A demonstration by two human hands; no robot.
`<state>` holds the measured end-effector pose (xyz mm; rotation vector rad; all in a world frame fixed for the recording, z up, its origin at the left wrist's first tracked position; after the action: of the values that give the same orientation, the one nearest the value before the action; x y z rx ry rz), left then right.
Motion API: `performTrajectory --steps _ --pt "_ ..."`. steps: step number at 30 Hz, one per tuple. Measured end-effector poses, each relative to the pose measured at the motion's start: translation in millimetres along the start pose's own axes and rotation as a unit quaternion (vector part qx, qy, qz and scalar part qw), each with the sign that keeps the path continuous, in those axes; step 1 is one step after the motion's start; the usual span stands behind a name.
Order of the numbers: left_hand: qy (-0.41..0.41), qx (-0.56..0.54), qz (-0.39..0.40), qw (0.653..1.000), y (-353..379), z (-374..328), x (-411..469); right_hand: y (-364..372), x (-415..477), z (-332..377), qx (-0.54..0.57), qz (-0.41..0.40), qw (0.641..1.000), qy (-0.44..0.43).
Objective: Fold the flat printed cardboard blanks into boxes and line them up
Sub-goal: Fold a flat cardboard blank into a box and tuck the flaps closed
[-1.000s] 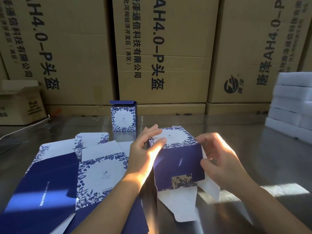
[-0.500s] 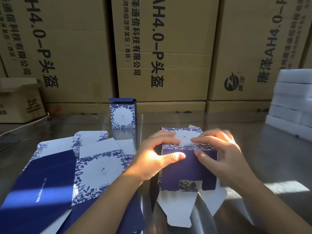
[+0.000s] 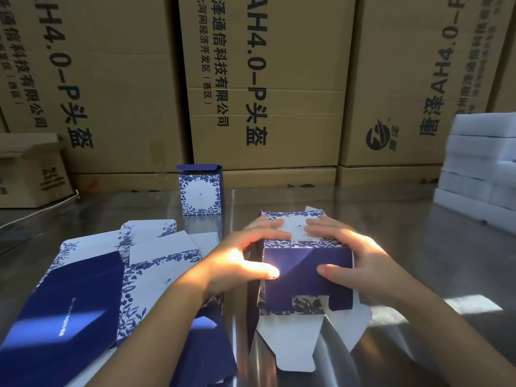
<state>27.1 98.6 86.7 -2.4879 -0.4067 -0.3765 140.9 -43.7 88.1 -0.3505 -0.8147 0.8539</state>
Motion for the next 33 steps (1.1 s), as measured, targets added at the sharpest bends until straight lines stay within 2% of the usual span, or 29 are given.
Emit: performTrajectory --steps 3,7,10,18,20,24,33 --pt "0.007 0.01 -0.019 1.0 -1 2 0 0 1 -5 0.015 -0.001 1.0 0.004" --pt "0.014 0.026 -0.067 0.997 -6 3 0 2 2 -10 0.098 -0.012 0.995 0.024" --pt "0.024 0.02 -0.104 0.994 -9 5 2 2 3 -11 0.099 -0.036 0.994 0.024" --pt "0.055 0.024 -0.186 0.981 -11 1 0 -2 1 2 -0.063 -0.125 0.989 -0.049" --pt "0.054 0.036 -0.193 0.979 -11 -1 0 -3 2 3 -0.074 -0.137 0.987 -0.043" --pt "0.07 0.061 -0.198 0.976 -9 -11 -1 -6 2 2 -0.011 -0.142 0.989 -0.027" --pt "0.074 0.026 -0.2 0.977 -4 -14 1 -4 1 7 0.017 -0.152 0.988 -0.03"
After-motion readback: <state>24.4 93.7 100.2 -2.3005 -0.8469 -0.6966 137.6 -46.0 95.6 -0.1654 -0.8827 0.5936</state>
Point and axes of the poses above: each hand's wrist, its own x-axis towards the middle knuckle, its own y-axis out of the palm, z = x × y, the point moved 7 cm from there along x, towards the middle knuckle, and after that the axes turned 2 degrees about -z, right-handed, at the moved point
